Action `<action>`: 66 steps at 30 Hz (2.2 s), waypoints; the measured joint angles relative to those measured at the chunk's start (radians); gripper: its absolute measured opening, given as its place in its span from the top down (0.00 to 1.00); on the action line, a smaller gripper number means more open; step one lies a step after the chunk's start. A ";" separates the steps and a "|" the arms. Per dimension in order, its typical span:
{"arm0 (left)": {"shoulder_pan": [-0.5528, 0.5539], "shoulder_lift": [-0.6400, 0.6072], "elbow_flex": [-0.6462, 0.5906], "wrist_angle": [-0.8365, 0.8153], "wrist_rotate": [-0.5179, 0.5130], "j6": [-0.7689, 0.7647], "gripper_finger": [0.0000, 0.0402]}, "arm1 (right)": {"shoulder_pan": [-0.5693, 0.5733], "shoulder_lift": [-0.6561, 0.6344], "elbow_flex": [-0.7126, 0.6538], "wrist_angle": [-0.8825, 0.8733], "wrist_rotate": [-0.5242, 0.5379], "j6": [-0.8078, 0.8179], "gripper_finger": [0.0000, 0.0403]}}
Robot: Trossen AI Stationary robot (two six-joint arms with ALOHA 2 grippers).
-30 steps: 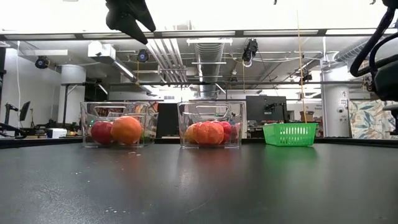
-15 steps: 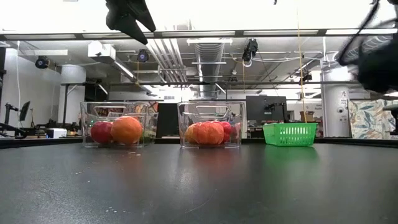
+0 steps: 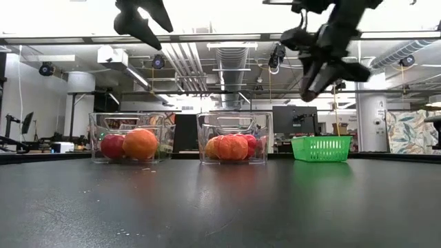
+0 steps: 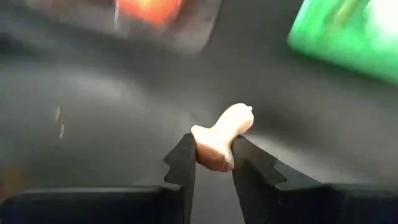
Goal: Sort produce into baskets
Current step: Put the mushroom into the green bin, then put the lemon into the left transparent bin
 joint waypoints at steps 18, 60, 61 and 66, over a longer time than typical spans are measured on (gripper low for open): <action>-0.004 0.000 0.000 -0.121 0.052 -0.153 0.22 | -0.523 0.246 0.173 -0.155 -0.009 -0.527 0.67; -0.845 0.261 -0.062 -0.149 0.392 -1.880 0.22 | -0.519 0.257 0.172 -0.079 -0.099 -0.597 0.29; -0.847 0.286 -0.062 -0.144 0.394 -1.880 0.22 | -0.519 0.257 0.172 -0.078 -0.106 -0.598 0.29; -0.850 0.380 -0.062 -0.138 0.417 -1.855 0.22 | -0.519 0.257 0.172 -0.076 -0.115 -0.602 0.28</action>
